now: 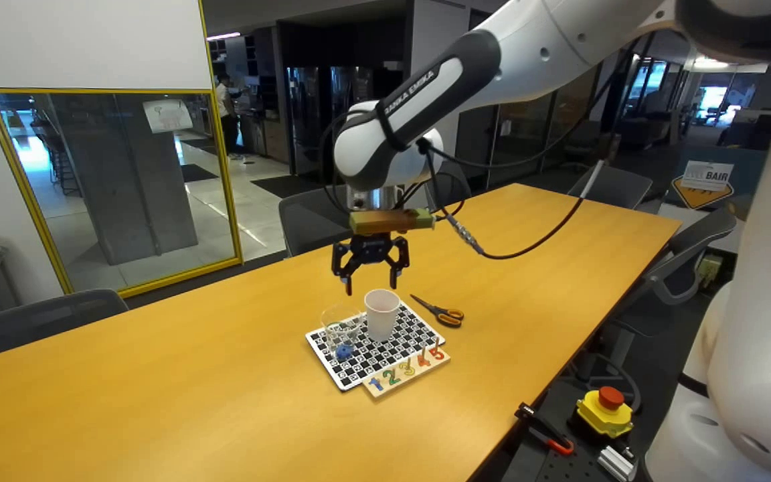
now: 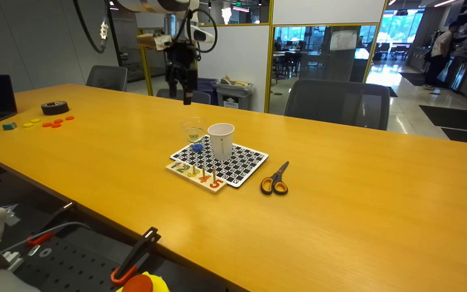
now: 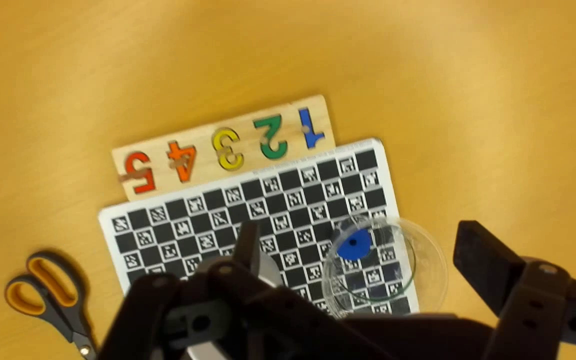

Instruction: Pick the rings and put them in the cup

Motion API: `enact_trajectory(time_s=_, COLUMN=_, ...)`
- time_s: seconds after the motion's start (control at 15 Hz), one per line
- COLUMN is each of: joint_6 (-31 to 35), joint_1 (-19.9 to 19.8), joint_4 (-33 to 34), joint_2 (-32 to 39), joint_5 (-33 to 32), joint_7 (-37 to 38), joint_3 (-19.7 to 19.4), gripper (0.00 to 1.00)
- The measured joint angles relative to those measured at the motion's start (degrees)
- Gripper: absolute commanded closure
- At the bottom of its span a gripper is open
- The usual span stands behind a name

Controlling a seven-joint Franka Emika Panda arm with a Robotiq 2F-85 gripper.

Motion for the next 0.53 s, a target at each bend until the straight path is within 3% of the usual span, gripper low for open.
enact_trajectory(time_s=0.27, joint_6=-15.7, joint_1=-3.62, joint_4=-3.83, joint_2=-11.6, joint_5=-1.45, joint_7=-7.07, joint_3=-1.2, gripper=0.0)
enact_trajectory(time_s=0.53, joint_6=-21.24, joint_1=-8.1, joint_4=-9.58, joint_2=-23.13, joint_5=-4.69, joint_7=-11.53, joint_3=-3.57, gripper=0.0)
